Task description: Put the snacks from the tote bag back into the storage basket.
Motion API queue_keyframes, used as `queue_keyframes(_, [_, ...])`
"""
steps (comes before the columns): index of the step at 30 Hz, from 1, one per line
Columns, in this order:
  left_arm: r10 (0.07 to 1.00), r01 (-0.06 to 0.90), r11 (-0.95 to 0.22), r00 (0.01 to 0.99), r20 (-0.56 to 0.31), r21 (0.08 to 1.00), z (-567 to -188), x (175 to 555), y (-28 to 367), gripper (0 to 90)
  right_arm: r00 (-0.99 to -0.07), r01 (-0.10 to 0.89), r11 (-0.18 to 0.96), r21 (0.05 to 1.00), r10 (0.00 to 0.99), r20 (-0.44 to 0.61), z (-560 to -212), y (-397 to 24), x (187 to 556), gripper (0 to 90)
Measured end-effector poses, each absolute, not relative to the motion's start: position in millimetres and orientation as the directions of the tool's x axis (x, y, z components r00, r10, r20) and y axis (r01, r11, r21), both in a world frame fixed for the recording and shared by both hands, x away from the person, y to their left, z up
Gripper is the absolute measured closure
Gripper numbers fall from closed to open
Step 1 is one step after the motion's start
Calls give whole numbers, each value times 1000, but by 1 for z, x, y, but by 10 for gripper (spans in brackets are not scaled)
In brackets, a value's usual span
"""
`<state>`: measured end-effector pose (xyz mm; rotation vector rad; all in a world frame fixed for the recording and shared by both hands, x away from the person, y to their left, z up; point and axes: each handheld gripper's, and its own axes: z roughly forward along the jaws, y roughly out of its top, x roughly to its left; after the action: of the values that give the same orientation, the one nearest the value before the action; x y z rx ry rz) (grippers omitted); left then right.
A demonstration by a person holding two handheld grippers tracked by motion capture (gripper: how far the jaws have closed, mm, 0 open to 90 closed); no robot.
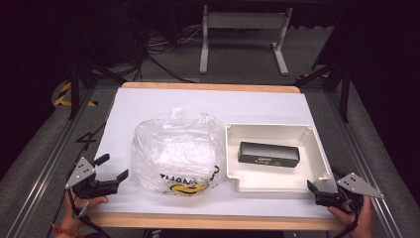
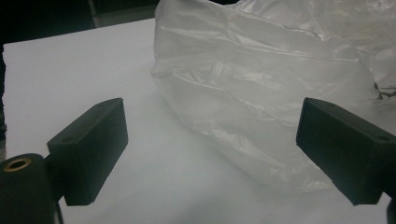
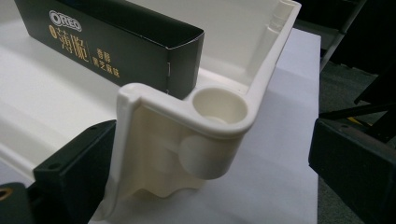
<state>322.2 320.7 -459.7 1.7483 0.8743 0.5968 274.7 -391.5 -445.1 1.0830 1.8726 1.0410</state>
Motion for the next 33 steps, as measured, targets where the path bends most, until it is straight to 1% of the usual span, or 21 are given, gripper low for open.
queue_keyframes(33, [793,277,-172,609,-34,945,-460,323,322,98,-395,311,303,901,903,-167,-445,-393,274,40])
